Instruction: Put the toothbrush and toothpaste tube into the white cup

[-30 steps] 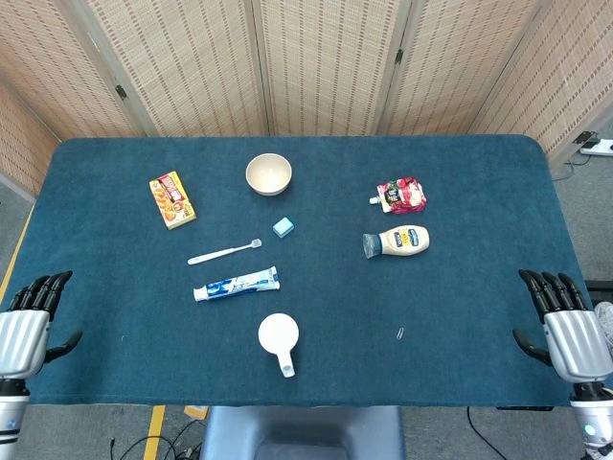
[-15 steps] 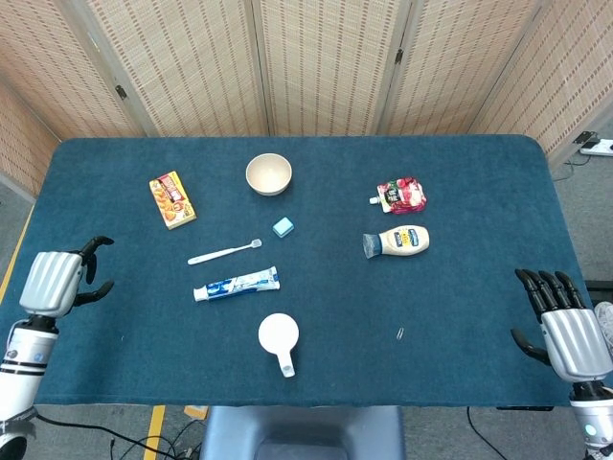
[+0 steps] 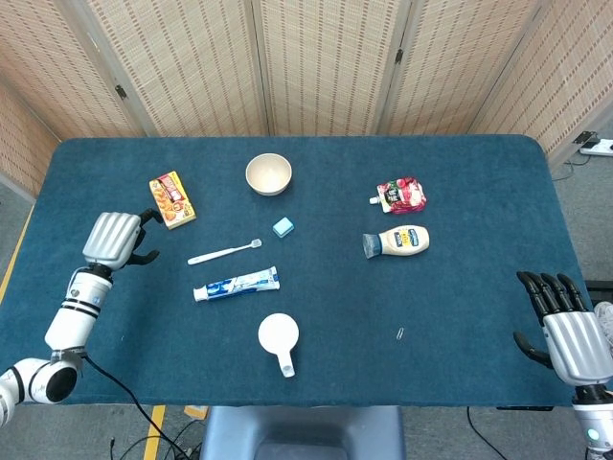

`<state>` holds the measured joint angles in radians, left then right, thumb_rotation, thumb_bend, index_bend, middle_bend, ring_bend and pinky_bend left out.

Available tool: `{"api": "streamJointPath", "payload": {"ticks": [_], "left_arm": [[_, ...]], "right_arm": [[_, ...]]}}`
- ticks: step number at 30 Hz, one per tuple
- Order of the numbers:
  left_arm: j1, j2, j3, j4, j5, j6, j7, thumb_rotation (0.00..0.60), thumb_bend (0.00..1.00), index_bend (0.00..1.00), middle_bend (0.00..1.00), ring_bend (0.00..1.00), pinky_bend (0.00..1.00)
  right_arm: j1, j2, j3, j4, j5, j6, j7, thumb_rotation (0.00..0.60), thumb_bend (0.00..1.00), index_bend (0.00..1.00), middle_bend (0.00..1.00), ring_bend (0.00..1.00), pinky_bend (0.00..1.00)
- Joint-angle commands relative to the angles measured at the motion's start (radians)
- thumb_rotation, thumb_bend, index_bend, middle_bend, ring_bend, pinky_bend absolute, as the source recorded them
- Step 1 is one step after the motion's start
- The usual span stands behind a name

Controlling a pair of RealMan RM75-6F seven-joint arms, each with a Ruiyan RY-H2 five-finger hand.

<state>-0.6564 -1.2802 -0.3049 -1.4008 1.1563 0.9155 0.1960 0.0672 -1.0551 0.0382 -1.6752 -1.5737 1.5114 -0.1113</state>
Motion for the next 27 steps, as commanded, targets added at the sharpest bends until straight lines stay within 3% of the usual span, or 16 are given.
{"api": "streamJointPath", "payload": {"ticks": [1, 7, 15, 27], "left_arm": [[-0.045, -0.049, -0.010, 0.049, -0.053, -0.043, 0.026, 0.600, 0.26, 0.42, 0.98, 0.94, 1.00], [-0.122, -0.124, -0.004, 0.133, -0.166, -0.123, 0.093, 0.600, 0.26, 0.45, 1.00, 0.96, 1.00], [-0.193, -0.216, 0.009, 0.195, -0.302, -0.152, 0.179, 0.600, 0.26, 0.46, 1.00, 0.96, 1.00], [-0.270, -0.332, 0.036, 0.276, -0.449, -0.129, 0.309, 0.600, 0.26, 0.51, 1.00, 0.97, 1.00]], "right_arm": [[0.002, 0.000, 0.001, 0.000, 0.003, -0.004, 0.000, 0.600, 0.17, 0.00, 0.14, 0.10, 0.10], [0.006, 0.009, 0.003, -0.008, 0.001, -0.009, -0.001, 0.600, 0.17, 0.00, 0.14, 0.10, 0.10], [0.008, 0.012, 0.003, -0.016, 0.006, -0.017, -0.006, 0.600, 0.17, 0.00, 0.14, 0.10, 0.10], [0.011, 0.020, 0.006, -0.012, 0.013, -0.022, 0.006, 0.600, 0.17, 0.00, 0.14, 0.10, 0.10]]}}
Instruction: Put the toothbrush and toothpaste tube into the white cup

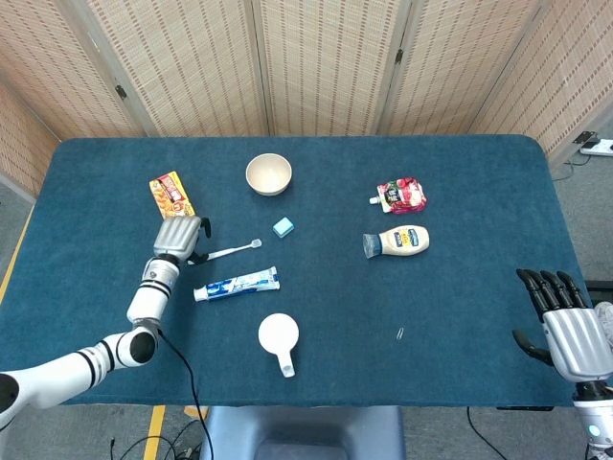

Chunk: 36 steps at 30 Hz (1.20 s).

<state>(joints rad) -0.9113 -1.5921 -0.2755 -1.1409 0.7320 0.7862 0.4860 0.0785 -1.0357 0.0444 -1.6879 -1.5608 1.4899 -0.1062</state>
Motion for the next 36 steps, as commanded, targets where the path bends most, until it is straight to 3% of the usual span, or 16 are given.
{"api": "streamJointPath", "payload": {"ticks": [1, 13, 21, 26, 36], "left_arm": [[-0.020, -0.027, 0.008, 0.023, -0.034, -0.001, 0.026, 0.600, 0.26, 0.51, 1.00, 0.97, 1.00], [-0.069, -0.097, 0.014, 0.064, -0.130, -0.016, 0.071, 0.600, 0.26, 0.52, 1.00, 0.97, 1.00], [-0.091, -0.136, 0.016, 0.124, -0.179, -0.025, 0.096, 0.600, 0.36, 0.49, 1.00, 0.97, 1.00], [-0.096, -0.148, 0.018, 0.152, -0.213, -0.042, 0.107, 0.600, 0.36, 0.48, 1.00, 0.97, 1.00], [-0.100, -0.181, 0.017, 0.179, -0.225, -0.039, 0.100, 0.600, 0.38, 0.50, 1.00, 0.97, 1.00]], "right_arm": [[-0.001, 0.001, -0.001, 0.002, 0.001, 0.000, 0.002, 0.600, 0.17, 0.00, 0.14, 0.10, 0.10], [-0.003, 0.001, -0.002, 0.012, 0.008, -0.003, 0.012, 0.600, 0.17, 0.00, 0.14, 0.10, 0.10], [-0.006, 0.002, -0.002, 0.016, 0.013, -0.002, 0.019, 0.600, 0.17, 0.00, 0.14, 0.10, 0.10], [-0.009, 0.002, -0.003, 0.019, 0.012, 0.002, 0.023, 0.600, 0.17, 0.00, 0.14, 0.10, 0.10], [-0.011, 0.001, -0.004, 0.021, 0.012, 0.004, 0.024, 0.600, 0.17, 0.00, 0.14, 0.10, 0.10]]}}
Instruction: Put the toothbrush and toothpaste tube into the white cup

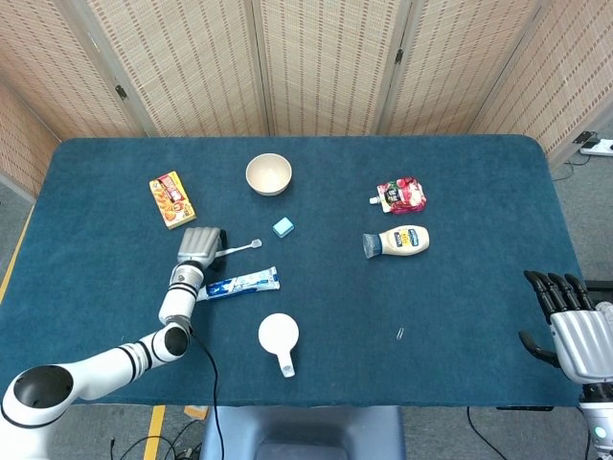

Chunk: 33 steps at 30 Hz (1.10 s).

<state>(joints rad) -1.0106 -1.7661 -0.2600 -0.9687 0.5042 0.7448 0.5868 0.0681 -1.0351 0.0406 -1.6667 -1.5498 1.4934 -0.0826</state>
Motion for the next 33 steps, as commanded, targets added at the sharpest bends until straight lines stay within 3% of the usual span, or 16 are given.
{"api": "streamJointPath", "payload": {"ticks": [1, 14, 23, 33], "left_arm": [[-0.001, -0.011, 0.003, 0.012, 0.002, 0.002, 0.001, 0.600, 0.38, 0.50, 1.00, 0.97, 1.00], [-0.008, -0.013, 0.005, -0.006, 0.010, -0.008, 0.006, 0.600, 0.40, 0.52, 1.00, 0.97, 1.00], [-0.015, -0.018, 0.008, 0.019, -0.007, -0.013, 0.024, 0.600, 0.48, 0.54, 1.00, 0.97, 1.00], [-0.011, -0.027, 0.013, 0.034, -0.006, -0.019, 0.022, 0.600, 0.48, 0.54, 1.00, 0.97, 1.00]], "right_arm": [[-0.001, 0.000, 0.000, 0.000, 0.002, 0.001, 0.001, 0.600, 0.17, 0.00, 0.14, 0.10, 0.10], [-0.001, -0.001, 0.001, 0.004, 0.006, -0.002, 0.003, 0.600, 0.17, 0.00, 0.14, 0.10, 0.10], [-0.003, -0.002, 0.002, 0.006, 0.013, -0.004, 0.004, 0.600, 0.17, 0.00, 0.14, 0.10, 0.10], [0.000, -0.004, 0.003, 0.009, 0.015, -0.010, 0.004, 0.600, 0.17, 0.00, 0.14, 0.10, 0.10]]}}
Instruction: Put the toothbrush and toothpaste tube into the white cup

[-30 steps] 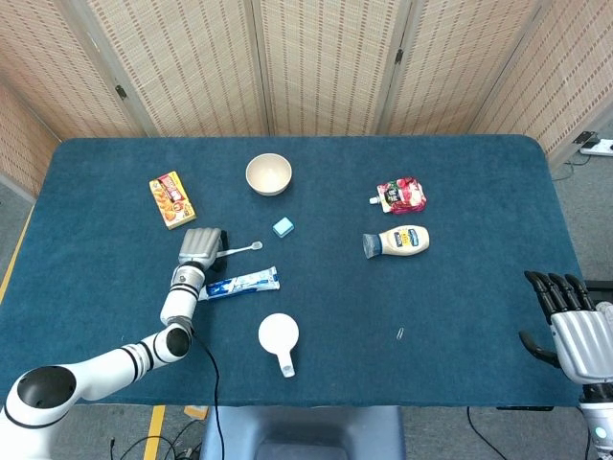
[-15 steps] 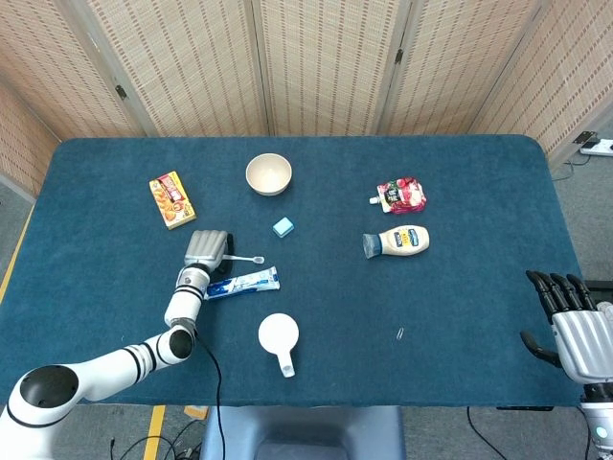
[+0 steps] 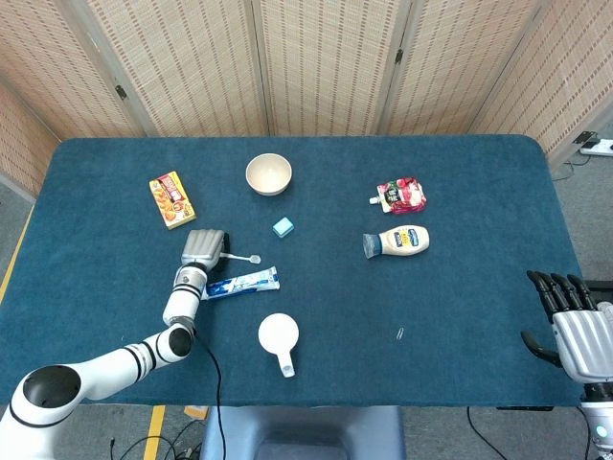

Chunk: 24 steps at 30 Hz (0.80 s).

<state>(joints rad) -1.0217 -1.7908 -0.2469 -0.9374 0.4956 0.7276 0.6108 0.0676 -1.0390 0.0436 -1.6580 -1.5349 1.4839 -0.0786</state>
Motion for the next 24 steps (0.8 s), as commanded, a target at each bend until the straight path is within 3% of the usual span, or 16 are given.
{"api": "streamJointPath", "payload": {"ticks": [1, 16, 24], "left_arm": [[0.000, -0.003, 0.001, 0.004, 0.004, -0.003, -0.003, 0.600, 0.48, 0.54, 1.00, 0.97, 1.00], [0.012, -0.015, -0.011, 0.027, 0.061, -0.006, -0.059, 0.600, 0.48, 0.61, 1.00, 0.97, 1.00], [0.054, 0.092, -0.043, -0.110, 0.174, 0.003, -0.188, 0.600, 0.48, 0.64, 1.00, 0.97, 1.00]], "right_arm": [[0.000, 0.000, 0.000, 0.000, 0.001, -0.001, -0.001, 0.600, 0.17, 0.00, 0.14, 0.10, 0.10], [-0.004, -0.001, 0.001, -0.001, 0.007, 0.001, -0.001, 0.600, 0.18, 0.00, 0.14, 0.10, 0.10], [-0.003, -0.004, 0.003, 0.002, -0.003, 0.009, 0.006, 0.600, 0.18, 0.00, 0.14, 0.10, 0.10]]}}
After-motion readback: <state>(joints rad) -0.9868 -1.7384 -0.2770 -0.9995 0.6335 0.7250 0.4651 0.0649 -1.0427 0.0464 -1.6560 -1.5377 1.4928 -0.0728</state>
